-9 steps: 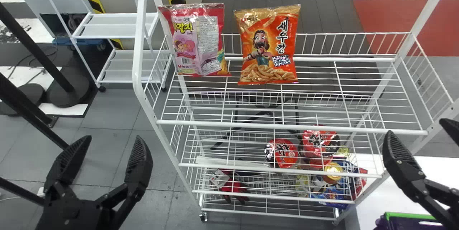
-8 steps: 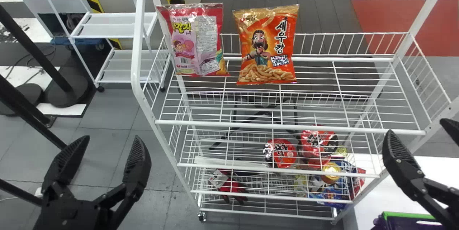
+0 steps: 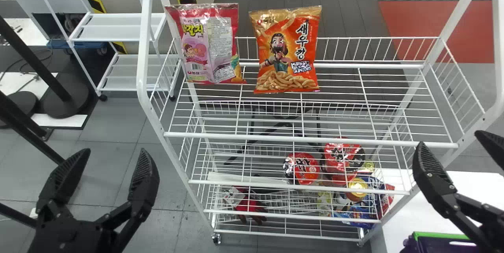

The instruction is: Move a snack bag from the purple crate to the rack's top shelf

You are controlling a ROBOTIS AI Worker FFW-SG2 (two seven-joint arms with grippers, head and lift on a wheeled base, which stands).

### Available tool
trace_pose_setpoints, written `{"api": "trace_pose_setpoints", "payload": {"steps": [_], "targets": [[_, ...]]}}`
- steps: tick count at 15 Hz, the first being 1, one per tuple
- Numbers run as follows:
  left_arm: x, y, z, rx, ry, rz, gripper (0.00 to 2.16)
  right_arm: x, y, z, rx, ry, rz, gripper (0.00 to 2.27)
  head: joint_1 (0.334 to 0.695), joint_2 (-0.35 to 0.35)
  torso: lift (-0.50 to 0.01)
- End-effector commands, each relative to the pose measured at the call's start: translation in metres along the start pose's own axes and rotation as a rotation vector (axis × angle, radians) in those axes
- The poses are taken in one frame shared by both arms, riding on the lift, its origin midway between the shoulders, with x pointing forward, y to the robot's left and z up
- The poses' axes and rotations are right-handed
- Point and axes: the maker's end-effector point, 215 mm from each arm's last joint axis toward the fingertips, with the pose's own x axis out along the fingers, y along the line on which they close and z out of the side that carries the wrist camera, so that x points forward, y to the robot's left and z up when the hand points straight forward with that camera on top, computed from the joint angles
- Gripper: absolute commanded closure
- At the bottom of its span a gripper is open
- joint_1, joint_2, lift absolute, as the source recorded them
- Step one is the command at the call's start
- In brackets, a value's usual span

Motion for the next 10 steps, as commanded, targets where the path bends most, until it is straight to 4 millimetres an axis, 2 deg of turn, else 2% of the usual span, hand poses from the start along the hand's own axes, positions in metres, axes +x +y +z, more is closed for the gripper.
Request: {"api": "trace_pose_setpoints", "payload": {"steps": [1,10], "targets": [[0.0,0.0014,0.0007,0.0,-0.001,0.006,0.13,-0.0003,0.0005,-0.0001,-0.001,0.001,0.003,0.19,0.695,0.069,0.0],[0.0007,0.0003,0.0039,0.001,-0.007,0.004,0.13,-0.0023,0.0051,0.0029,-0.008,-0.003,0.018,0.19,0.695,0.074,-0.014]]}}
